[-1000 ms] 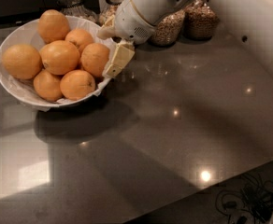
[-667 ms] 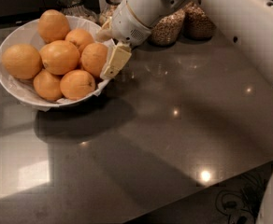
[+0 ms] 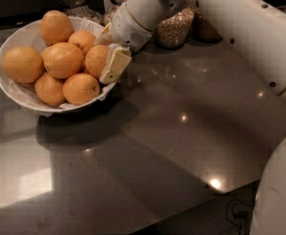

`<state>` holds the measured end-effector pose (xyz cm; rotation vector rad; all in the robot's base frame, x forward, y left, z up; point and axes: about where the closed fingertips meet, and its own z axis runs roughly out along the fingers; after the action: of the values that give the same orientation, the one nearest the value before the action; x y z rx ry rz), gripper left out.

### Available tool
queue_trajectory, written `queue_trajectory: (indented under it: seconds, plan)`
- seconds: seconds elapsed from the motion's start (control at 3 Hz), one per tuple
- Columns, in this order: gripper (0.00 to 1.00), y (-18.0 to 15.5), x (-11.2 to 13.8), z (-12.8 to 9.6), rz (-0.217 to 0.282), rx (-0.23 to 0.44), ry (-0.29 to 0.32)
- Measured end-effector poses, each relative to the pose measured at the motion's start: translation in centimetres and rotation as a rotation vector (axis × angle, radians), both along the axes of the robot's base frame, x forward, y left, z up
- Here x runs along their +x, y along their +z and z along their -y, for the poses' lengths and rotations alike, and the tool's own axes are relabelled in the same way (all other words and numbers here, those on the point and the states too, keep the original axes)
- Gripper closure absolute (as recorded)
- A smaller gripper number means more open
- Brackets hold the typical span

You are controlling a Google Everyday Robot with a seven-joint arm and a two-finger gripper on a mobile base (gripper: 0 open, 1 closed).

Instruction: Pick orange from white bowl

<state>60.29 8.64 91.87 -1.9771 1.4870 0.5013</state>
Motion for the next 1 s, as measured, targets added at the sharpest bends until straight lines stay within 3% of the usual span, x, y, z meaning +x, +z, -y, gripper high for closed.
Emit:
queue_trajectory:
  seconds: [0.33,1.0]
  plan:
    - [0.48,-0.1,0.05,-0.12,-0.003,0.002,0.001]
    - [0.94,0.11,-0.1,-0.15,-0.001,0.007,0.005]
